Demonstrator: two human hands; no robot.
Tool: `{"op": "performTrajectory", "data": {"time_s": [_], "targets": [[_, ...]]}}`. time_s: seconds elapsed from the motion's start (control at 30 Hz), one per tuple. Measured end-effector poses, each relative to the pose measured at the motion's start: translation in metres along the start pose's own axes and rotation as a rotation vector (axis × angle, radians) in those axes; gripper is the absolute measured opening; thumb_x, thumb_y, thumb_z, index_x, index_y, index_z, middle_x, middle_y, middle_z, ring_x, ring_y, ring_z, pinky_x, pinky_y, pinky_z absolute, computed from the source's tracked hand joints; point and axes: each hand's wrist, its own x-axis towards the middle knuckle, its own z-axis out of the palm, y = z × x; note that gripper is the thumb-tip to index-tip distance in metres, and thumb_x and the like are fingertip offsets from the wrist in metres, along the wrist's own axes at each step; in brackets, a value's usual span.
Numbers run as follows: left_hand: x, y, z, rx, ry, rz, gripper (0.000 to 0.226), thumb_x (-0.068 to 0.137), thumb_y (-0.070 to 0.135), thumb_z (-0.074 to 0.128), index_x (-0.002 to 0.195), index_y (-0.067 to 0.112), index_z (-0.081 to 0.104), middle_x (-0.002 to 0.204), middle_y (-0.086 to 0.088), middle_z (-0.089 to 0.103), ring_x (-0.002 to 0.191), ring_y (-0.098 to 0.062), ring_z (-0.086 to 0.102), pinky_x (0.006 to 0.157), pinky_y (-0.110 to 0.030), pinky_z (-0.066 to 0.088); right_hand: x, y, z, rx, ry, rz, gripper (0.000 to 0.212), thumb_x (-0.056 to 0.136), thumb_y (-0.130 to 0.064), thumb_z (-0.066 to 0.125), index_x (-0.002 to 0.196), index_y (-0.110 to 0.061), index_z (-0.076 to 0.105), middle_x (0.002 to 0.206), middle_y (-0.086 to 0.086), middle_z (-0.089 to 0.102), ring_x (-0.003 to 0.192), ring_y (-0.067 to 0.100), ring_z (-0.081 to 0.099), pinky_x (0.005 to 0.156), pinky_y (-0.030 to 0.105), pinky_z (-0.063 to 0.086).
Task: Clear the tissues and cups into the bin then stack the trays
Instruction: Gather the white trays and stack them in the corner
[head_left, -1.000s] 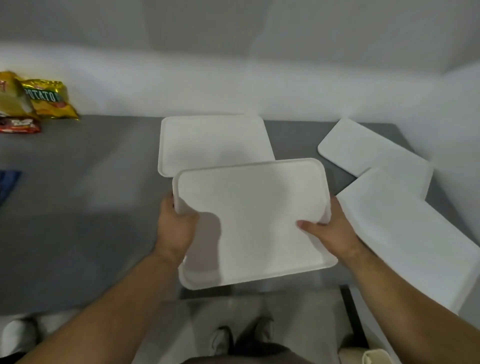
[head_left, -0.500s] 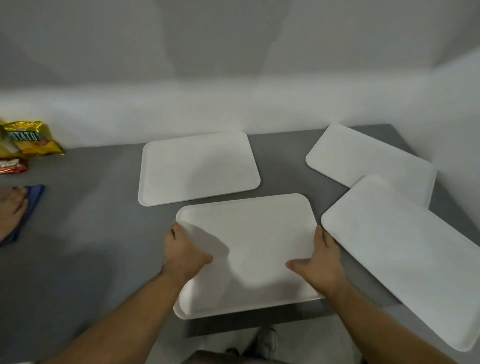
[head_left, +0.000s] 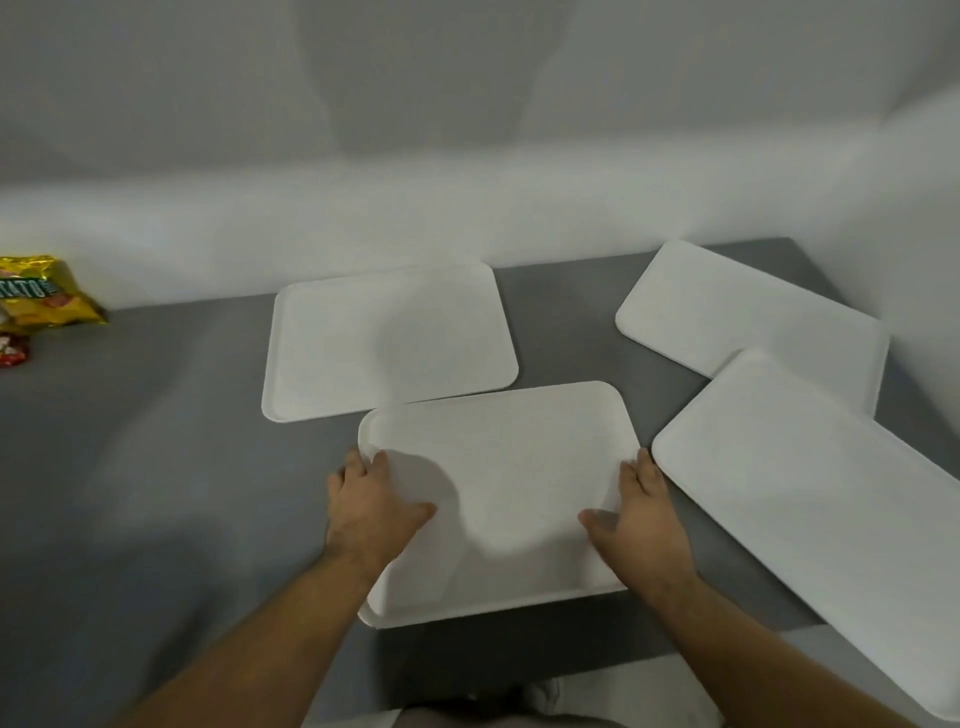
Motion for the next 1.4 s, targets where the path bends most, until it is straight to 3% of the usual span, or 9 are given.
{"op": "performTrajectory", "data": {"time_s": [0.13, 0.43, 0.57, 0.7, 0.83, 0.97, 1.2, 1.3, 1.4], "targets": [[0.007, -0.004, 0.002, 0.074, 0.012, 0.075, 0.101, 0.074, 0.072, 0.065, 0.15, 0.012, 0.037, 0.147, -0.011, 0.037, 0.133, -0.031, 0.038, 0.114, -0.042, 0.031, 0.003, -0.004, -0.003, -0.063, -0.03, 0.019, 0.101, 0.089, -0.06, 0.063, 0.16, -0.01, 0.014, 0.17, 0.004, -0.003, 0.156, 0.021, 0.004, 0.121, 0.034, 0.01], [0.007, -0.015, 0.002, 0.049, -0.006, 0.116, 0.1, 0.075, 0.073, 0.063, 0.151, 0.015, 0.035, 0.148, -0.01, 0.032, 0.131, -0.033, 0.035, 0.109, -0.044, 0.039, 0.002, -0.008, -0.005, -0.098, -0.048, 0.046, 0.099, 0.089, -0.058, 0.063, 0.16, -0.009, 0.015, 0.17, 0.003, -0.004, 0.156, 0.021, 0.002, 0.119, 0.03, 0.006], [0.015, -0.025, -0.01, -0.122, 0.005, 0.129, 0.069, 0.083, 0.056, 0.065, 0.139, 0.019, 0.051, 0.137, -0.007, 0.049, 0.122, -0.03, 0.048, 0.104, -0.044, 0.042, 0.001, -0.015, -0.006, -0.1, -0.028, 0.071, 0.091, 0.089, -0.05, 0.067, 0.158, -0.009, 0.024, 0.169, 0.006, 0.011, 0.155, 0.022, 0.011, 0.123, 0.034, 0.013], [0.04, -0.044, -0.037, -0.391, 0.136, 0.029, 0.03, 0.082, 0.043, 0.072, 0.104, 0.023, 0.068, 0.111, -0.003, 0.065, 0.095, -0.024, 0.065, 0.082, -0.034, 0.052, -0.006, -0.026, -0.007, -0.1, 0.03, 0.028, 0.07, 0.089, -0.049, 0.064, 0.146, -0.014, 0.044, 0.159, 0.008, 0.036, 0.147, 0.027, 0.03, 0.12, 0.044, 0.028], [0.087, -0.064, -0.069, -0.306, 0.276, -0.039, 0.042, 0.085, 0.04, 0.071, 0.12, 0.017, 0.066, 0.125, -0.011, 0.059, 0.109, -0.034, 0.061, 0.094, -0.044, 0.051, -0.015, -0.041, -0.01, -0.034, 0.027, -0.011, 0.075, 0.088, -0.064, 0.058, 0.152, -0.03, 0.04, 0.164, -0.006, 0.029, 0.151, 0.015, 0.024, 0.121, 0.042, 0.028], [0.134, -0.075, -0.099, -0.216, 0.295, -0.066, 0.053, 0.083, 0.041, 0.07, 0.129, 0.018, 0.061, 0.135, -0.014, 0.055, 0.122, -0.037, 0.052, 0.102, -0.048, 0.046, -0.02, -0.059, -0.021, 0.031, 0.068, -0.035, 0.07, 0.087, -0.059, 0.063, 0.148, -0.029, 0.046, 0.162, -0.008, 0.032, 0.147, 0.016, 0.033, 0.118, 0.039, 0.031], [0.177, -0.093, -0.127, -0.288, 0.151, -0.248, 0.072, 0.08, 0.039, 0.074, 0.141, 0.012, 0.048, 0.141, -0.018, 0.051, 0.124, -0.042, 0.055, 0.103, -0.049, 0.048, -0.019, -0.086, -0.039, 0.024, 0.07, -0.102, 0.067, 0.09, -0.046, 0.069, 0.149, -0.027, 0.046, 0.162, -0.007, 0.033, 0.144, 0.019, 0.039, 0.115, 0.039, 0.035], [0.185, -0.097, -0.123, -0.331, 0.118, -0.279, 0.064, 0.082, 0.023, 0.075, 0.139, 0.005, 0.051, 0.139, -0.019, 0.056, 0.124, -0.04, 0.058, 0.103, -0.046, 0.05, -0.021, -0.099, -0.041, 0.038, 0.068, -0.119, 0.067, 0.09, -0.045, 0.069, 0.15, -0.026, 0.046, 0.162, -0.006, 0.034, 0.144, 0.02, 0.039, 0.117, 0.041, 0.036], [0.188, -0.099, -0.119, -0.24, 0.105, -0.291, 0.041, 0.086, 0.009, 0.064, 0.127, 0.002, 0.063, 0.129, -0.021, 0.065, 0.117, -0.04, 0.063, 0.099, -0.046, 0.054, -0.025, -0.11, -0.041, 0.045, 0.064, -0.127, 0.067, 0.091, -0.043, 0.069, 0.151, -0.026, 0.044, 0.162, -0.006, 0.034, 0.145, 0.019, 0.037, 0.12, 0.041, 0.031]]}}
